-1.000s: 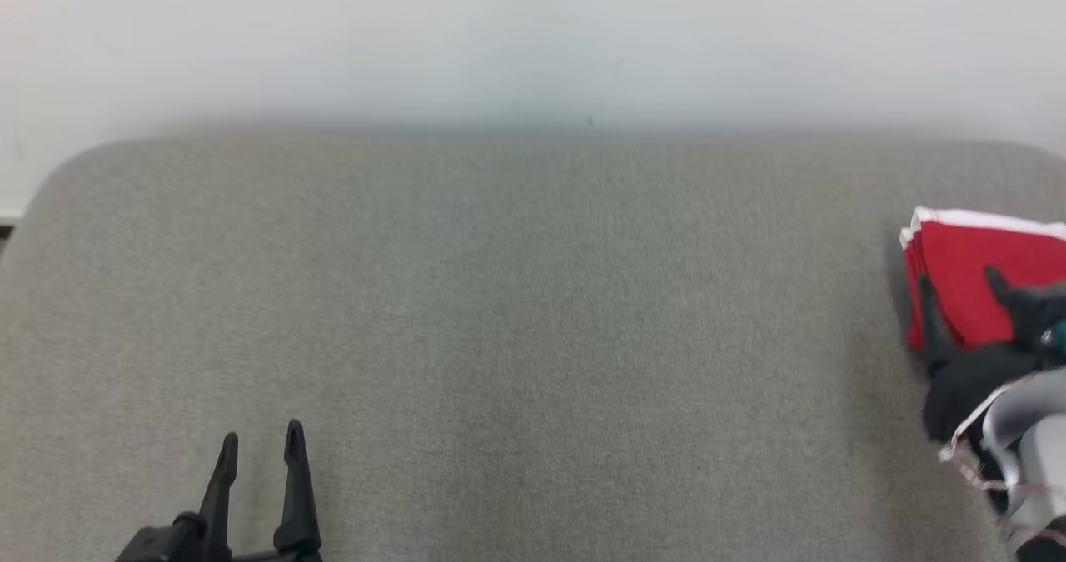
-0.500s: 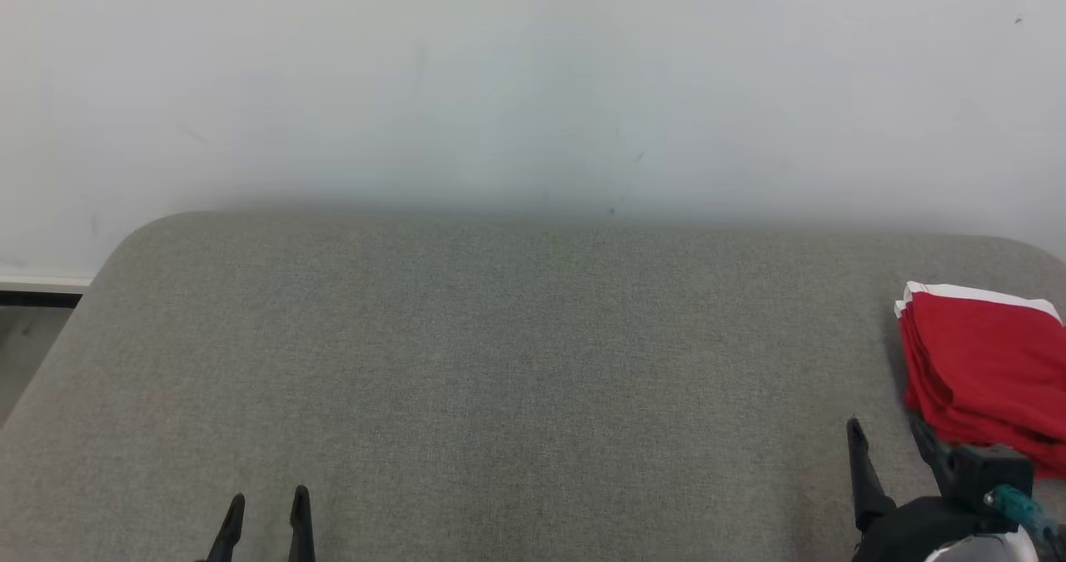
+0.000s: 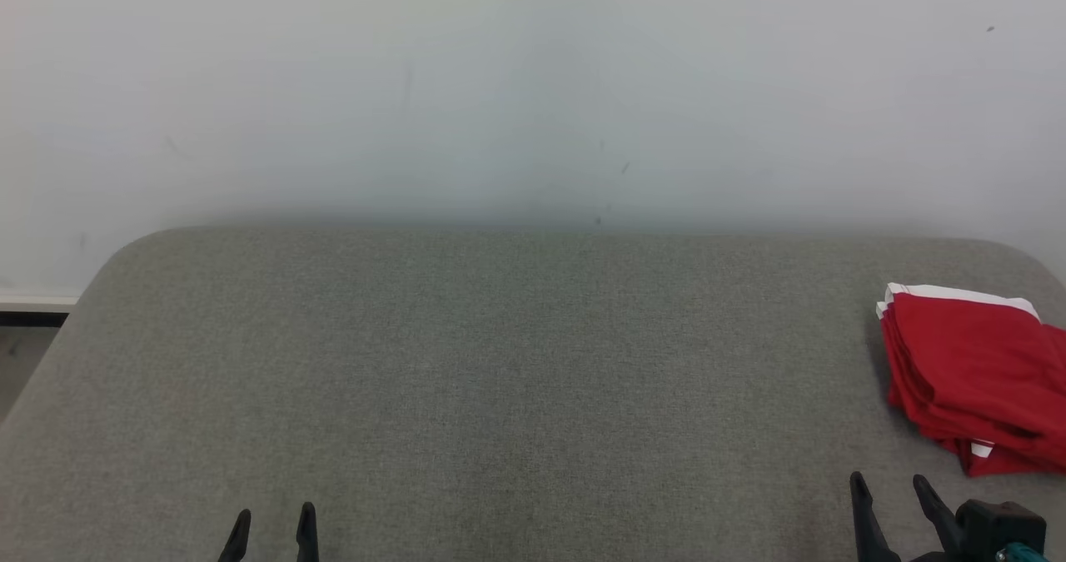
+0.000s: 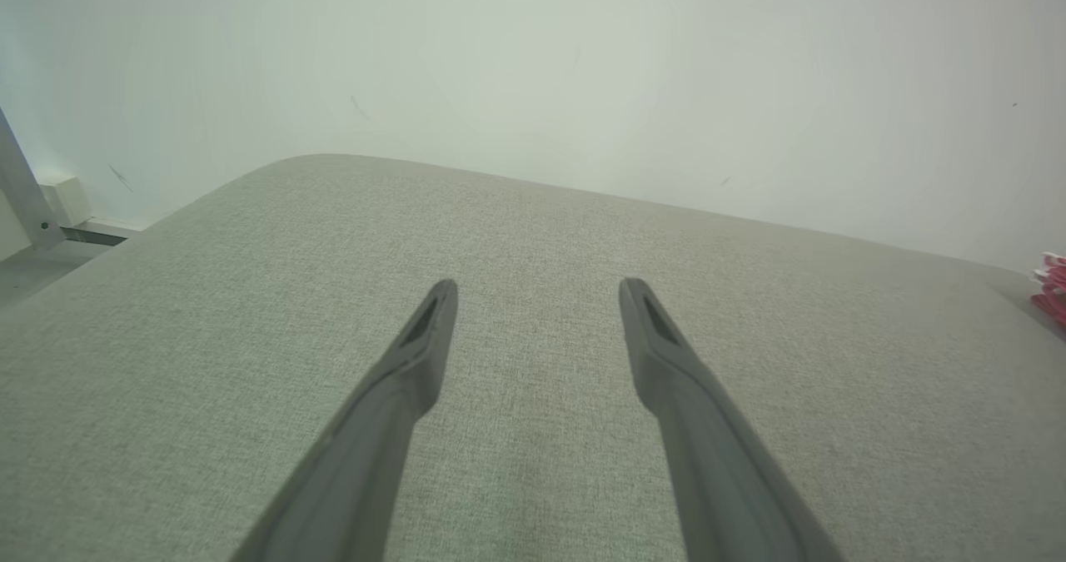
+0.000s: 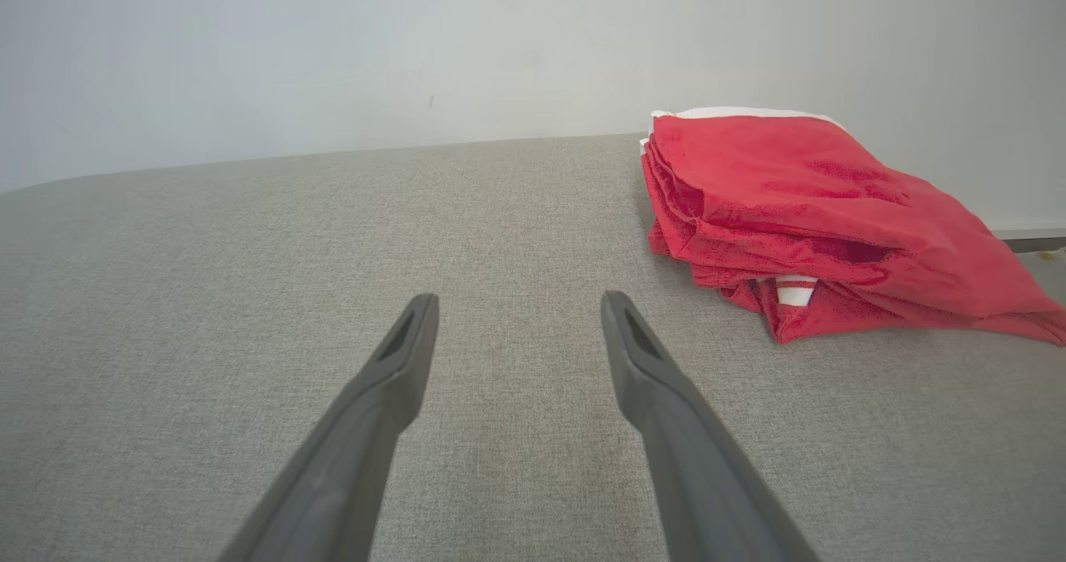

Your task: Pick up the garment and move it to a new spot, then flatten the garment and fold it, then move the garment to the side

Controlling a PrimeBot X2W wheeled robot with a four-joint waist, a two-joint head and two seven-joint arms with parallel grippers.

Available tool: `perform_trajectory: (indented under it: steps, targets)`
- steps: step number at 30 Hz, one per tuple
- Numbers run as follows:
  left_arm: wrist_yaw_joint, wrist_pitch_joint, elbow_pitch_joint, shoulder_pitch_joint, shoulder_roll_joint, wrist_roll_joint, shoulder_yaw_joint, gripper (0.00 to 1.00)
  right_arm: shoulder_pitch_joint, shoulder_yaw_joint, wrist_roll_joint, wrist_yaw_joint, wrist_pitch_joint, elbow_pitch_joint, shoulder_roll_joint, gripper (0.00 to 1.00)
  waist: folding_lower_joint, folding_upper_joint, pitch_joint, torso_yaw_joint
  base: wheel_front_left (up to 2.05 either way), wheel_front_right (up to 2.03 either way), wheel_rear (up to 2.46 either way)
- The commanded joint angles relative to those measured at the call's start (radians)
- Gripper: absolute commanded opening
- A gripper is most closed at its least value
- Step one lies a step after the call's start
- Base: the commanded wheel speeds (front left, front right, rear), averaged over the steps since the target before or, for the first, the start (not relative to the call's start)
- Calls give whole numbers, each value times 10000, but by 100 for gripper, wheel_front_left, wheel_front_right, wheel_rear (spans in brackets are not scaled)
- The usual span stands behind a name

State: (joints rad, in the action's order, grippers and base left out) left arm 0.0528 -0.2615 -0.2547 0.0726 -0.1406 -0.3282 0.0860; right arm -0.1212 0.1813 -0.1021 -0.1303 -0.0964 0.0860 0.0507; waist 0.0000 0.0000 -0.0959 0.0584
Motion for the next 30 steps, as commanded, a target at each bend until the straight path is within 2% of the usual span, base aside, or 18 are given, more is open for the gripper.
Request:
perform_trajectory:
  steps: [1,14,30]
  targets:
    - [-7,-43,49,100,5,76,-39,100,5,33,-18,-1,87,14,-6,100,0,0,30,-63,0,0,0]
    - [148,-42,167,42,160,26,-131,100,617,192,-60,-1,418,644,-9,100,0,0,199,-209,0,0,0]
    - [156,-43,103,-94,263,15,-205,100,583,79,-224,-1,567,903,-10,100,0,0,271,-156,0,0,0]
